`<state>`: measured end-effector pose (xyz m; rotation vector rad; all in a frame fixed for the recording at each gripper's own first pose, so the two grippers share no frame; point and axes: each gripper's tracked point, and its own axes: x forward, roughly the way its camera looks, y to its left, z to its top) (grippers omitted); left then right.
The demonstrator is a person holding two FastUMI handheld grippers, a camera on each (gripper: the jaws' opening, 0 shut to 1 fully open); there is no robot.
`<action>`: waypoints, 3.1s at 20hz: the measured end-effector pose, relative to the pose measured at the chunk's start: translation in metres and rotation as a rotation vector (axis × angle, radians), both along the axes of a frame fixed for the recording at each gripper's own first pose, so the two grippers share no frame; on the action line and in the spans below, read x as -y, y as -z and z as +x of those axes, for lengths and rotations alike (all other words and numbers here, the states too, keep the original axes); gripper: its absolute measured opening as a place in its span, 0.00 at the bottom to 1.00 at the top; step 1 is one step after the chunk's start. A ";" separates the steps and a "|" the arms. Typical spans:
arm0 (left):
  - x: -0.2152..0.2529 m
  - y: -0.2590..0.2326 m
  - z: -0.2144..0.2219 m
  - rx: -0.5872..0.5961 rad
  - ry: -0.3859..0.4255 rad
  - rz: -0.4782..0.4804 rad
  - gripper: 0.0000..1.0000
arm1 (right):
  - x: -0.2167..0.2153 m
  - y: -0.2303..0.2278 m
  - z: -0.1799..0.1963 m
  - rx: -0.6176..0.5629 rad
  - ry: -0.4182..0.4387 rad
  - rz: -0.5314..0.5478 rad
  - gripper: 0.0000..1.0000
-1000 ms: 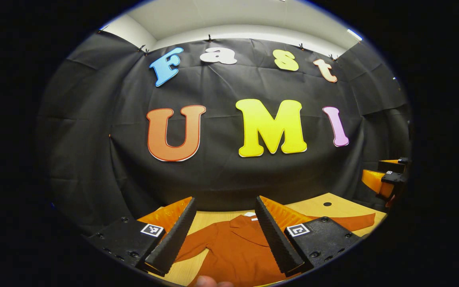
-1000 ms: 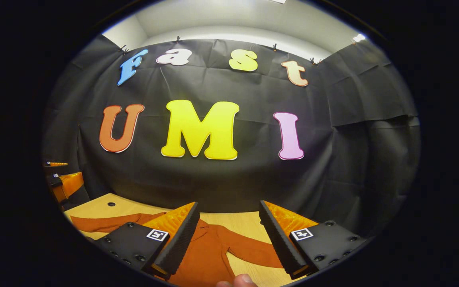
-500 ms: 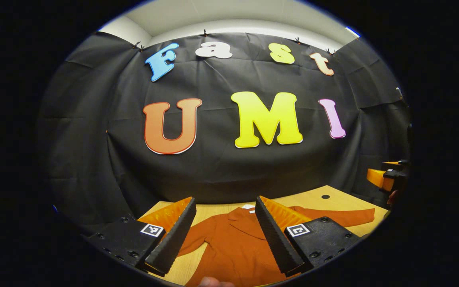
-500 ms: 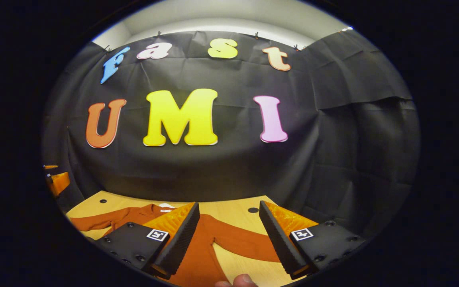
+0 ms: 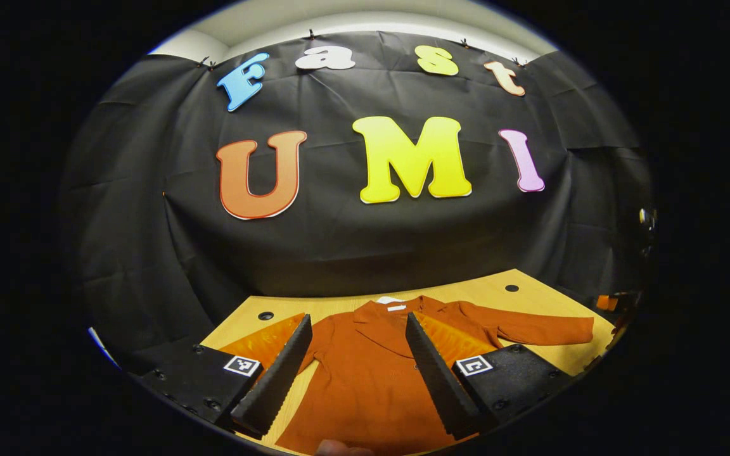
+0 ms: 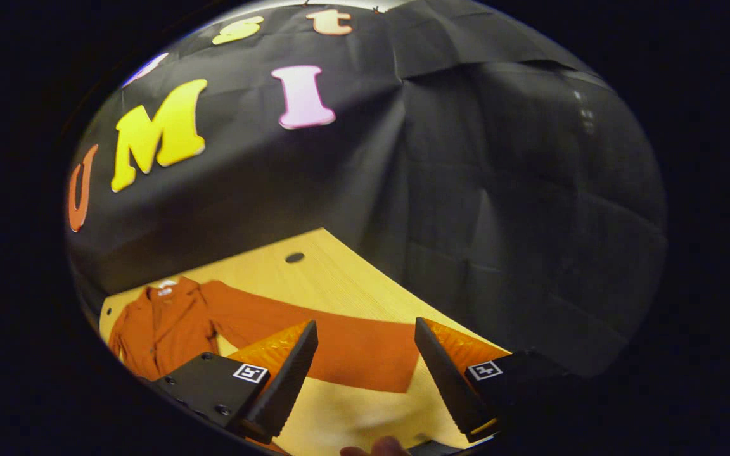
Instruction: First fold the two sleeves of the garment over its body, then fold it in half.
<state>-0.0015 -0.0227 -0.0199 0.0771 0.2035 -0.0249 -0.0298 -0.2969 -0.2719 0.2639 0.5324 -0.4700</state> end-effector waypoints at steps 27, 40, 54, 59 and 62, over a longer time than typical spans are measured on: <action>-0.069 0.003 0.005 -0.034 -0.187 0.025 0.99 | -0.015 0.047 0.055 -0.166 -0.119 -0.007 0.08; -0.132 0.012 0.003 0.002 -0.248 -0.036 0.99 | -0.077 -0.100 0.146 0.041 -0.218 -0.163 0.08; -0.201 0.030 -0.014 0.033 -0.344 -0.157 0.99 | -0.309 -0.178 0.243 0.158 -0.500 -0.239 0.08; -0.238 0.041 -0.029 0.025 -0.402 -0.160 0.99 | -0.411 -0.166 0.259 0.168 -0.604 -0.229 0.08; -0.263 0.047 -0.039 0.016 -0.450 -0.173 0.99 | -0.469 -0.140 0.260 0.141 -0.652 -0.210 0.08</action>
